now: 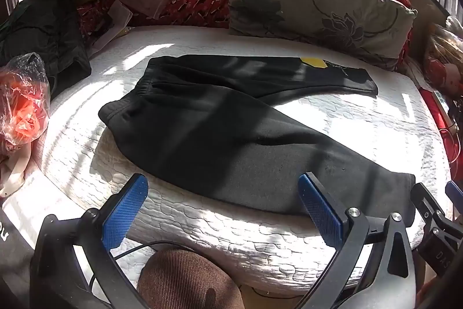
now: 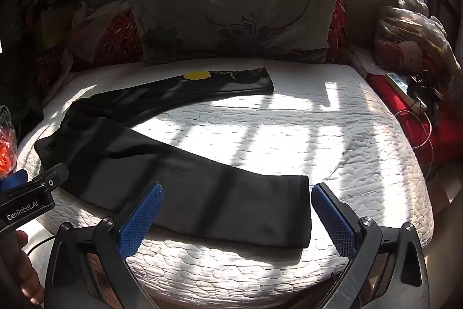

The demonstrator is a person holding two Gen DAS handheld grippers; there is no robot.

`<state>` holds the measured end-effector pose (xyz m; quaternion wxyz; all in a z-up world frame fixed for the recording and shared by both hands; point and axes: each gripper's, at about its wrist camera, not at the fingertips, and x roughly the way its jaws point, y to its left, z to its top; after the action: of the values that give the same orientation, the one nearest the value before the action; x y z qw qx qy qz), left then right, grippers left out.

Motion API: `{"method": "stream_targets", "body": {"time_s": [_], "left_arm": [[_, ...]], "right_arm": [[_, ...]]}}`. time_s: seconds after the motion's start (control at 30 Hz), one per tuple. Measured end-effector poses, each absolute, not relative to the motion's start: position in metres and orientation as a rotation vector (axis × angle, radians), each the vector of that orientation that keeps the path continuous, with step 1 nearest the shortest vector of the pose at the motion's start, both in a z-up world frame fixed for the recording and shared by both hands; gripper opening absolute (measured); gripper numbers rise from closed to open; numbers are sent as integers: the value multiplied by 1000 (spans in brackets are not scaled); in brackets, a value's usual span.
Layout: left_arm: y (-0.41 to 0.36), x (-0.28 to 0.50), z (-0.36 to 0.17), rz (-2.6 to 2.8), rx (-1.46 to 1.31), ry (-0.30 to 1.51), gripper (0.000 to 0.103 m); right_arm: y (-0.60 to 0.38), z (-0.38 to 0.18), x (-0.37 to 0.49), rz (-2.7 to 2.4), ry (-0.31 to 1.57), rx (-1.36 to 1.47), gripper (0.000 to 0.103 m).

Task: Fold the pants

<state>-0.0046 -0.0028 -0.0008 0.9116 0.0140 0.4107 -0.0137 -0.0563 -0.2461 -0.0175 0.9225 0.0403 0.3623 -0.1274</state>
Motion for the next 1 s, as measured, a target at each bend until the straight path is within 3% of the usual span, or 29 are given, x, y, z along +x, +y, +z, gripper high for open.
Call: {"method": "stream_targets", "body": {"time_s": [1.0], "left_arm": [[-6, -4, -10, -19, 57, 874, 103]], "right_arm": [[-260, -30, -58, -276, 783, 150, 103]]}}
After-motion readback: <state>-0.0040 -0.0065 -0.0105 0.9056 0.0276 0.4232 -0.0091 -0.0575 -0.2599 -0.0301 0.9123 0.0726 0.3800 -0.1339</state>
